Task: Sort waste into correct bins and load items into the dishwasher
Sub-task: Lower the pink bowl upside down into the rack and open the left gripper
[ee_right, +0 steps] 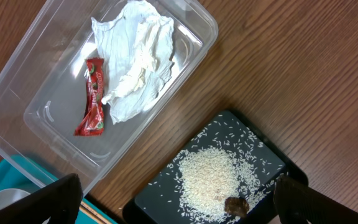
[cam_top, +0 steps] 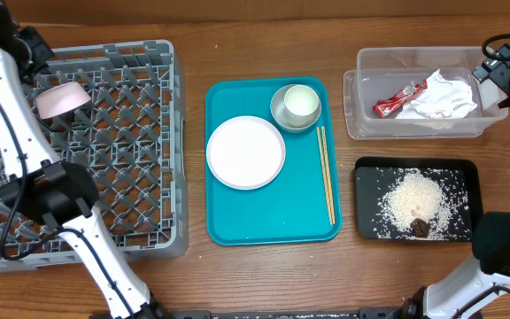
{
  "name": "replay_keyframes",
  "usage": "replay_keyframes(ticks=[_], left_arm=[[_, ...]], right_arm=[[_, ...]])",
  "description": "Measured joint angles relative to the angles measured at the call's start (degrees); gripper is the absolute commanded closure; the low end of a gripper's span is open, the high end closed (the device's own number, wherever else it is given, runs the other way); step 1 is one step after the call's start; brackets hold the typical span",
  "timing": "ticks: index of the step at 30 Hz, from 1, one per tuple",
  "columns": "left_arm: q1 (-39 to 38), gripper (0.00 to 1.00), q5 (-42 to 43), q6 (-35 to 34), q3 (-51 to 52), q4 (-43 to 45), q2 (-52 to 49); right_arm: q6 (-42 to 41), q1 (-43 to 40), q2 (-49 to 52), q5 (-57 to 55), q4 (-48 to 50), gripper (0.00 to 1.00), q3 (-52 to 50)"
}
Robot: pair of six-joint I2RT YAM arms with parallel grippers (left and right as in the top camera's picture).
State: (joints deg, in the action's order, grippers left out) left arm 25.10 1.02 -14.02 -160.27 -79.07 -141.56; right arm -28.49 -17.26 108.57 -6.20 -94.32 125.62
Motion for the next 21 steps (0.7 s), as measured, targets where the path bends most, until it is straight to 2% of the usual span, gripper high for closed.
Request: replay_keyframes(ticks=[4, 8, 16, 21], left_arm=[[0.1, 0.96, -6.6, -1.8, 8.5, 3.7, -0.4], [0.4, 0.96, -8.5, -2.4, 12.5, 3.3, -1.7], [0.5, 0.96, -7.1, -2.4, 12.7, -1.5, -1.8], [0.5, 0.96, -3.5, -2.4, 12.7, -1.4, -0.1]], right_arm=[[0.0, 0.0, 0.0, 0.0, 0.0, 0.0, 0.0], [0.0, 0.0, 0.0, 0.0, 0.0, 0.0, 0.0], [0.0, 0.0, 0.0, 0.0, 0.0, 0.0, 0.0], [0.0, 0.0, 0.0, 0.0, 0.0, 0.0, 0.0]])
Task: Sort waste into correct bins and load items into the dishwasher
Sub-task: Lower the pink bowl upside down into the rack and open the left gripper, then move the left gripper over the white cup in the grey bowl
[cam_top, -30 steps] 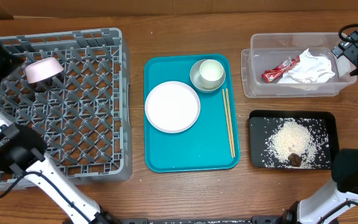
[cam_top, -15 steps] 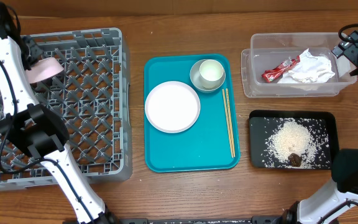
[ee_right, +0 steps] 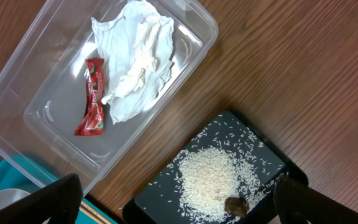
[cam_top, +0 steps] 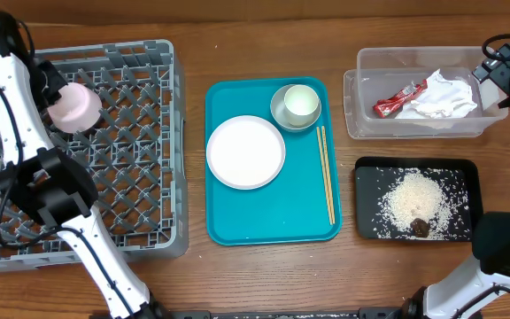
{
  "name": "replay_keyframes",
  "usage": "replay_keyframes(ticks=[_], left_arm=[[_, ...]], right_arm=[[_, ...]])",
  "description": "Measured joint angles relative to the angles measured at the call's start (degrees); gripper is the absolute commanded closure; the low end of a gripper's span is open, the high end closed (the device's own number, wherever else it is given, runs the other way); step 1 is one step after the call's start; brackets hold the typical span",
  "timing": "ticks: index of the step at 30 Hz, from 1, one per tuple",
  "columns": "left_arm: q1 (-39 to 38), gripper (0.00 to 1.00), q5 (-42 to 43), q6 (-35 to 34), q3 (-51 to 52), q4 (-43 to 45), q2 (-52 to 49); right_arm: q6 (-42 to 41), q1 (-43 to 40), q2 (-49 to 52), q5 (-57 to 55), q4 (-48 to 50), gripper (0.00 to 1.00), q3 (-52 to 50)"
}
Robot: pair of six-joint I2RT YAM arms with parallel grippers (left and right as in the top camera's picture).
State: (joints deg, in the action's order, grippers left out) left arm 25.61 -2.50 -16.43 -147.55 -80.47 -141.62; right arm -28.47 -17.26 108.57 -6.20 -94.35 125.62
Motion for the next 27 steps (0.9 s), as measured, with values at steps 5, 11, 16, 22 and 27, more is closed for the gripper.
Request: replay_keyframes(ticks=[5, 11, 16, 22, 27], left_arm=[[0.0, 0.96, 8.5, 0.0, 0.0, 1.2, 6.8], [0.0, 0.0, 26.7, -0.1, 0.0, -3.5, 15.2], [-0.4, 0.0, 47.0, 5.6, -0.1, -15.3, 19.1], [-8.9, 0.0, 57.4, 13.6, -0.1, -16.2, 19.4], [-22.5, 0.0, 52.6, 13.8, -0.1, -16.2, 19.4]], right_arm=[[0.0, 0.0, 0.0, 0.0, 0.0, 0.0, 0.0], [0.0, 0.0, 0.0, 0.0, 0.0, 0.0, 0.0], [0.0, 0.0, 0.0, 0.0, 0.0, 0.0, 0.0], [0.0, 0.0, 0.0, 0.0, 0.0, 0.0, 0.0], [0.0, 0.0, 0.0, 0.0, 0.0, 0.0, 0.0]])
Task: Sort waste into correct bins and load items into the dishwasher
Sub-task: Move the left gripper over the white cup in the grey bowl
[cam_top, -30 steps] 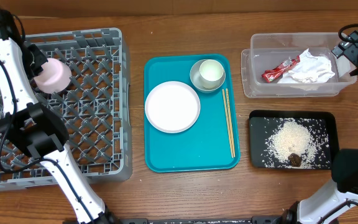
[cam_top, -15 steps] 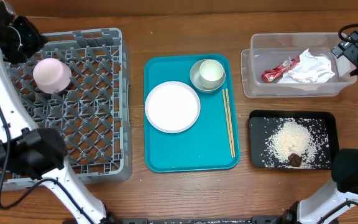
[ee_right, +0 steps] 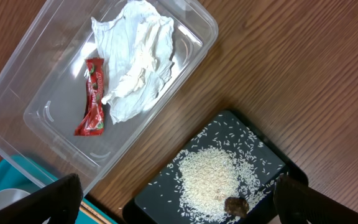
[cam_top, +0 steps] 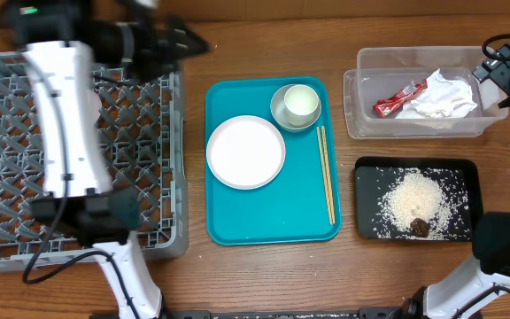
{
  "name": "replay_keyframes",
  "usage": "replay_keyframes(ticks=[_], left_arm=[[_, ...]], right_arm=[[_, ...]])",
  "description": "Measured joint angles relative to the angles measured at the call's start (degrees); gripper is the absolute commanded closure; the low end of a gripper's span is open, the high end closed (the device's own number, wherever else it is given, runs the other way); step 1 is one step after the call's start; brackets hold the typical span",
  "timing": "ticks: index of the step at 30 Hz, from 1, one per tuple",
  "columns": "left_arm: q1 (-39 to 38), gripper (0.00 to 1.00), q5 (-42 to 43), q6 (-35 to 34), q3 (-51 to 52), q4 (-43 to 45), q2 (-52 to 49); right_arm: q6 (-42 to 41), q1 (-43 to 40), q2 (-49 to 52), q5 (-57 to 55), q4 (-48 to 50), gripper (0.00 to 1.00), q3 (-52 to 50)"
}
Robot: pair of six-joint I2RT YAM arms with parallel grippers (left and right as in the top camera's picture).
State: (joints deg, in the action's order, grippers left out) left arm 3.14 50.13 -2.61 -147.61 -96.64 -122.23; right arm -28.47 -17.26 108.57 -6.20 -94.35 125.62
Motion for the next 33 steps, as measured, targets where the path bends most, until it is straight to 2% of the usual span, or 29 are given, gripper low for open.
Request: replay_keyframes(ticks=[3, 6, 10, 13, 20, 25, 27, 33], left_arm=[[-8.4, 0.0, -8.0, -1.4, 0.0, 0.0, 0.0], [-17.2, 0.0, -20.3, -4.5, 0.4, 0.1, 0.3], [-21.6, 0.0, -29.9, -6.8, 5.6, 0.0, 5.0], [-22.6, 0.0, -34.1, -7.8, 15.0, 0.0, 13.4], [-22.7, 0.03, -37.3, -9.2, 34.2, -0.2, 27.5], [-22.7, 0.02, -37.7, -11.4, 43.6, 6.1, 26.4], [-22.7, 0.02, -37.7, -12.5, 47.3, 11.5, 25.9], [-22.7, 0.0, -36.4, -13.6, 49.4, 17.3, 25.8]], right_arm=[[0.0, 0.0, 0.0, 0.0, 0.0, 0.0, 0.0], [0.0, 0.0, 0.0, 0.0, 0.0, 0.0, 0.0], [0.0, 0.0, 0.0, 0.0, 0.0, 0.0, 0.0], [0.0, 0.0, 0.0, 0.0, 0.0, 0.0, 0.0], [0.0, 0.0, 0.0, 0.0, 0.0, 0.0, 0.0], [0.0, 0.0, 0.0, 0.0, 0.0, 0.0, 0.0], [0.0, 0.0, 0.0, 0.0, 0.0, 0.0, 0.0], [0.0, 0.0, 0.0, 0.0, 0.0, 0.0, 0.0]])
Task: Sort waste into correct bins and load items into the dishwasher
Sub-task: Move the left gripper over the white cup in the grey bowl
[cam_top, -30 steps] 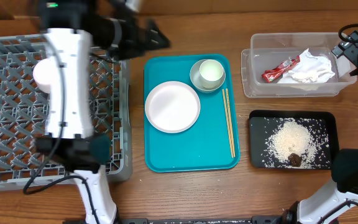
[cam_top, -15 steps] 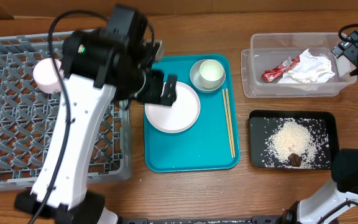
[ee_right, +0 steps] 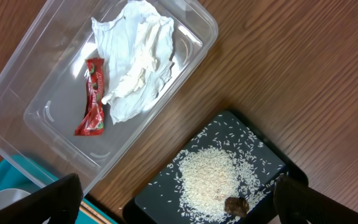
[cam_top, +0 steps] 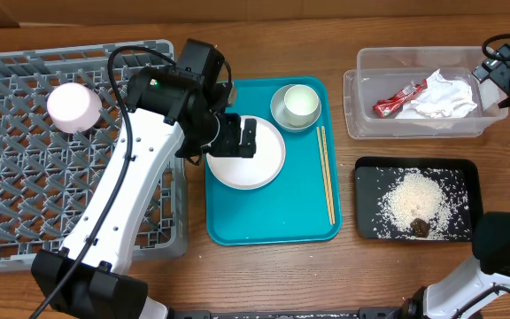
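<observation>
My left gripper [cam_top: 235, 138] hangs open over the left rim of the white plate [cam_top: 253, 158] on the teal tray [cam_top: 273, 217]. A white cup [cam_top: 301, 102] stands in a small bowl at the tray's back, and chopsticks [cam_top: 326, 174] lie along its right side. A pink bowl [cam_top: 75, 106] sits upside down in the grey dish rack [cam_top: 25, 186]. My right gripper [ee_right: 179, 208] is open high above the clear bin [ee_right: 55, 93] and the black tray of rice [ee_right: 210, 177]. The bin holds a red wrapper [ee_right: 92, 96] and a crumpled tissue [ee_right: 138, 56].
A brown lump [ee_right: 236, 205] lies at the edge of the rice heap. The left arm reaches across the rack's right side. The clear bin [cam_top: 361, 97] and black tray [cam_top: 370, 177] stand to the right of the teal tray on the wooden table.
My left arm has moved from the back edge of the rack to the teal tray, its gripper now over the plate's left rim. The pink bowl shows again in the rack. The right arm has not moved.
First the pink bowl was tilted at the rack's back left with my left gripper close by. Then it sat upside down in the rack. After that the arm was over the rack's back edge, and now the gripper is over the plate. The right gripper stayed open throughout.
</observation>
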{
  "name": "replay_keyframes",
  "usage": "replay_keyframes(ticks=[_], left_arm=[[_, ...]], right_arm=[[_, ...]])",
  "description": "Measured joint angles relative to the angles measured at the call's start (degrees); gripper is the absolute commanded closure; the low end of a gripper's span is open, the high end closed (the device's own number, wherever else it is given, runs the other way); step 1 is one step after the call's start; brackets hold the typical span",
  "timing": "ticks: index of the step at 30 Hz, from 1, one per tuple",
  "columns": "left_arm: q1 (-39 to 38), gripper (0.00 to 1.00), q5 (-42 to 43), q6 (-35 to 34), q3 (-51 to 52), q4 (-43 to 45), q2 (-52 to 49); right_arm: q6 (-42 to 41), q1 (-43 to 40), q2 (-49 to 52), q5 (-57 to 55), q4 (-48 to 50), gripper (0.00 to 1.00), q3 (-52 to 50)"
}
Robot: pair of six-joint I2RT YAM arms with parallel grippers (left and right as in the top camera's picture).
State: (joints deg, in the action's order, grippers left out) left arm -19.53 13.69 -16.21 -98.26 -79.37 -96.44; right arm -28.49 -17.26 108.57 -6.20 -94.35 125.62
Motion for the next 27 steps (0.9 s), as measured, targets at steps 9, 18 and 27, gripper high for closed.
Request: replay_keyframes(ticks=[9, 18, 27], left_arm=[[0.0, 0.0, 1.3, -0.2, 0.0, 1.9, 0.0], [0.0, 0.0, 1.3, -0.4, 0.0, 3.6, 0.0], [0.0, 0.0, 1.0, -3.0, 0.0, 7.2, 0.0]], right_arm=[[0.0, 0.0, 0.0, 0.0, 0.0, 0.0, 0.0], [0.0, 0.0, 0.0, 1.5, 5.8, 0.0, 0.0], [7.5, 6.4, 0.0, 28.4, 8.5, 0.0, 0.0]])
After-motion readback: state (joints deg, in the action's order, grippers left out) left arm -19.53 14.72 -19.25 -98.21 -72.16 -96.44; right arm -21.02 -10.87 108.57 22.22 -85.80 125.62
